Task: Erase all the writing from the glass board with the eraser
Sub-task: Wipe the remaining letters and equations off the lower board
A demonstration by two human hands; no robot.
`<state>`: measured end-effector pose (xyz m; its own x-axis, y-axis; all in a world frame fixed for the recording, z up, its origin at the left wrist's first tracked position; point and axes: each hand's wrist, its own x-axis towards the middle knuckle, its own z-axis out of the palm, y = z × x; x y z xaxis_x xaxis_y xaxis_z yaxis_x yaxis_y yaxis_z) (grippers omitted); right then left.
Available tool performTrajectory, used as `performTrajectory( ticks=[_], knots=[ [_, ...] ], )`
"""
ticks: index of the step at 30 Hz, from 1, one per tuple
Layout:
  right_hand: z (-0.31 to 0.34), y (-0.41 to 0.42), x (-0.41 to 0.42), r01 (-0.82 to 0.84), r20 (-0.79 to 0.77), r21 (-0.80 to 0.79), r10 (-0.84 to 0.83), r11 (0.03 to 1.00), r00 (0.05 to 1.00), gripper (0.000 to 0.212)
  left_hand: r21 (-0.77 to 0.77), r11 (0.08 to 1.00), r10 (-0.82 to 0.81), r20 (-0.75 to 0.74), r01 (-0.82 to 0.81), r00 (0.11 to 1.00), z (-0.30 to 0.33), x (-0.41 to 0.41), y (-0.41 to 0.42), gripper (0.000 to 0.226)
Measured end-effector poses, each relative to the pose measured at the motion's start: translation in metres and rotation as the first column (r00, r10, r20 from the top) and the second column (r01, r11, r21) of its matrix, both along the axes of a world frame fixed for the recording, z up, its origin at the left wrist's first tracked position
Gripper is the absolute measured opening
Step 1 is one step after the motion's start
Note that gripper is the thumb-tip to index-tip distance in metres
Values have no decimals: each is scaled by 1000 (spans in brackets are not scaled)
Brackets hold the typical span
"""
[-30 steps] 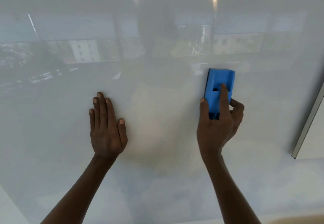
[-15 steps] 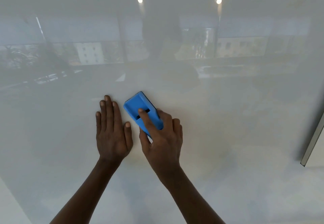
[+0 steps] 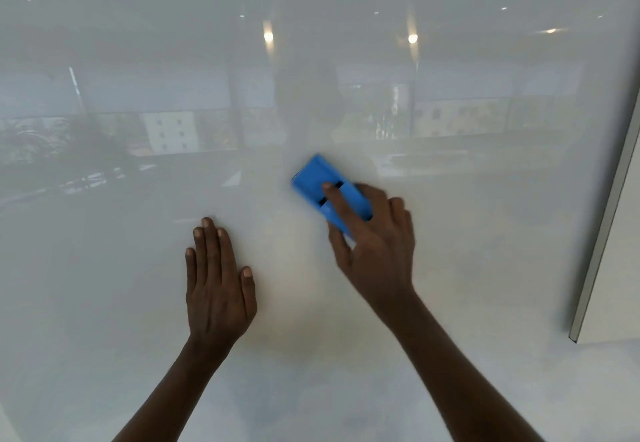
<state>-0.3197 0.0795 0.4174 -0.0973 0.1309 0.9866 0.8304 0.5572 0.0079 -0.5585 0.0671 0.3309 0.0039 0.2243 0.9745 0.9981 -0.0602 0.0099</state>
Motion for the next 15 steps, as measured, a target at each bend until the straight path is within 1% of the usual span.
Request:
performTrajectory(
  ticks=[5, 9, 12, 15],
  knots=[
    [33, 10, 44, 48, -104, 12, -46, 999, 994, 50, -29, 1000, -1, -80, -2, 997, 5, -11, -6, 77],
    [44, 15, 68, 70, -260, -49, -80, 996, 962, 52, -49, 999, -4, -150, -3, 989, 17, -26, -10, 88],
    [49, 14, 75, 42, -413, -113, -85, 993, 907, 55, -42, 999, 27, -98, -31, 995, 39, -41, -12, 90],
    [58, 15, 75, -3, -580, -135, -77, 991, 811, 58, -46, 998, 30, -104, -35, 994, 64, -59, -15, 87]
  ],
)
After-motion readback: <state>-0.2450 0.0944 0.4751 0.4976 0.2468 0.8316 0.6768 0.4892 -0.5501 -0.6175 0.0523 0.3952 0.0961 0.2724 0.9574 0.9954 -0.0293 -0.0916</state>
